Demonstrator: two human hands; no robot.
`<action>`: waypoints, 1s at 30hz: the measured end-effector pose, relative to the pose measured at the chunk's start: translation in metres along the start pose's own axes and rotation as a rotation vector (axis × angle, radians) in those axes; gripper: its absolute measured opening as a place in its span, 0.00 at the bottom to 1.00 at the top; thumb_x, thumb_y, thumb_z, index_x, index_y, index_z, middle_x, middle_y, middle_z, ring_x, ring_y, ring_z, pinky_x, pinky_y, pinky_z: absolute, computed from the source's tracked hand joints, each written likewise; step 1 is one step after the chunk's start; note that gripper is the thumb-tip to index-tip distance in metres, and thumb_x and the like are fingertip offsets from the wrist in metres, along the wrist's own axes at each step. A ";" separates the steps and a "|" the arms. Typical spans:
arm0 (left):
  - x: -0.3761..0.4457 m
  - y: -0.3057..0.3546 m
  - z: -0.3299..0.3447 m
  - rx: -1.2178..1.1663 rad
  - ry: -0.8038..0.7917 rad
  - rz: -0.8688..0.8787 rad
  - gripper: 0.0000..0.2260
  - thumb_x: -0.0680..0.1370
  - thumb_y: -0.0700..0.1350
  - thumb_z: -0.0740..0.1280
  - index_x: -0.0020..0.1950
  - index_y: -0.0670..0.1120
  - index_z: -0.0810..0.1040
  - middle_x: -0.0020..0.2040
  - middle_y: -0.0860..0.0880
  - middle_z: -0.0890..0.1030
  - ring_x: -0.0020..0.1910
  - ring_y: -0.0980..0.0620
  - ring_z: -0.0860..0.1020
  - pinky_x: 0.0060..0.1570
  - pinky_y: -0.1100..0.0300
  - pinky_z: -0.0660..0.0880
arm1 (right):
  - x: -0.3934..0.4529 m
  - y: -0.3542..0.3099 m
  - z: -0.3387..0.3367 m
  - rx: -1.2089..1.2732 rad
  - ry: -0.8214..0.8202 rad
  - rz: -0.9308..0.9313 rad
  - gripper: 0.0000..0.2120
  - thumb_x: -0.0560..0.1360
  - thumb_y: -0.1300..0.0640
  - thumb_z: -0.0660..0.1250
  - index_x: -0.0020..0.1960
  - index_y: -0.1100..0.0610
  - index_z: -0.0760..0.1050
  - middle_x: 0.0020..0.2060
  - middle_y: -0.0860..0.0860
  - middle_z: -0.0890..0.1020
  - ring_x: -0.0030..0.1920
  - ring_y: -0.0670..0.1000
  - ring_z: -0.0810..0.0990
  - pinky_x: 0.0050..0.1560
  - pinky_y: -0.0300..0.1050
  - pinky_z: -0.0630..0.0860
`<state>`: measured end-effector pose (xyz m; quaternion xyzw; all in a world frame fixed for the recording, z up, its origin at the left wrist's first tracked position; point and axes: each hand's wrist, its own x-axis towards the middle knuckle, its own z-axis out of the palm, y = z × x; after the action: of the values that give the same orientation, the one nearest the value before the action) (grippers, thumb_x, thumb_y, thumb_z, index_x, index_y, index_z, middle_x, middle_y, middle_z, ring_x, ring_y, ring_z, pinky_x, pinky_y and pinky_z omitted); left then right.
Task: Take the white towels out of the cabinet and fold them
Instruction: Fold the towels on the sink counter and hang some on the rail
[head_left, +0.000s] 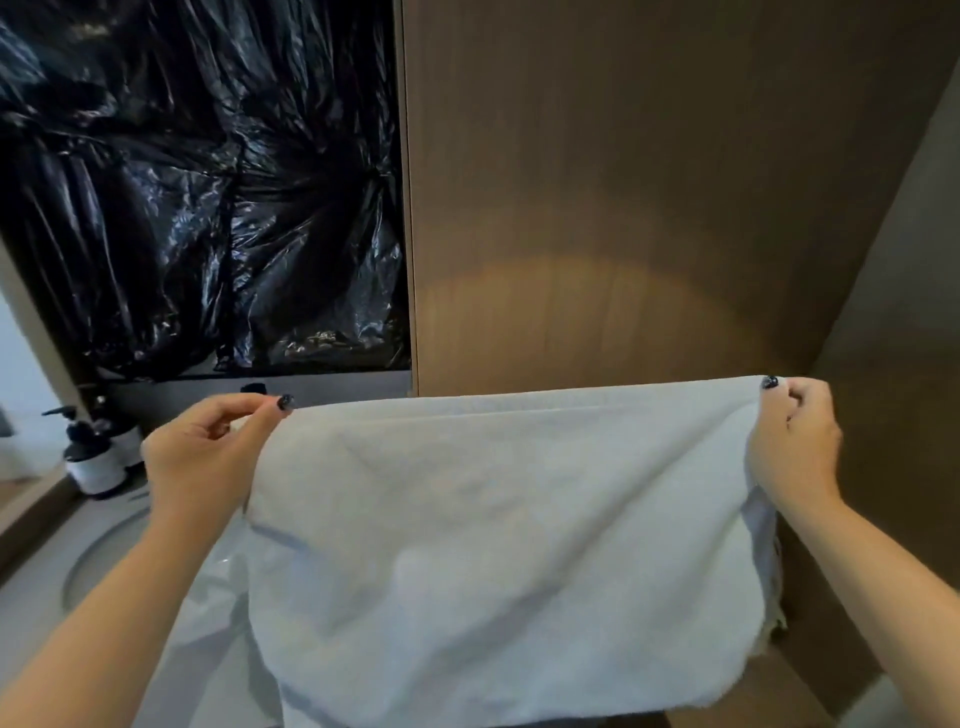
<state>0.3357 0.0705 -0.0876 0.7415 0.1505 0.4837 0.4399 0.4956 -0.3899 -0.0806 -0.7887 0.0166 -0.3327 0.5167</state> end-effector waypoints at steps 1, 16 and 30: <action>-0.007 -0.004 -0.003 0.049 -0.016 0.012 0.09 0.73 0.45 0.75 0.38 0.59 0.81 0.36 0.69 0.81 0.34 0.63 0.76 0.36 0.77 0.71 | -0.007 0.009 0.002 -0.019 -0.017 0.006 0.08 0.83 0.52 0.55 0.55 0.56 0.69 0.40 0.43 0.72 0.39 0.40 0.71 0.34 0.37 0.64; 0.005 -0.104 0.002 0.657 -0.512 -0.009 0.08 0.70 0.57 0.76 0.41 0.56 0.82 0.36 0.56 0.82 0.36 0.53 0.78 0.38 0.53 0.77 | -0.028 0.076 0.080 -0.328 -0.591 0.108 0.09 0.81 0.51 0.62 0.49 0.57 0.74 0.33 0.56 0.80 0.35 0.55 0.80 0.38 0.49 0.77; 0.054 -0.238 0.117 0.769 -0.566 -0.209 0.10 0.78 0.43 0.69 0.58 0.46 0.83 0.57 0.39 0.82 0.55 0.37 0.79 0.54 0.48 0.75 | -0.010 0.120 0.244 -0.390 -0.339 0.370 0.09 0.80 0.57 0.64 0.55 0.62 0.73 0.50 0.62 0.82 0.52 0.63 0.81 0.55 0.51 0.76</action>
<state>0.5097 0.1815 -0.2633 0.9336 0.2664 0.1259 0.2041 0.6577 -0.2460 -0.2444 -0.9007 0.1369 -0.0876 0.4029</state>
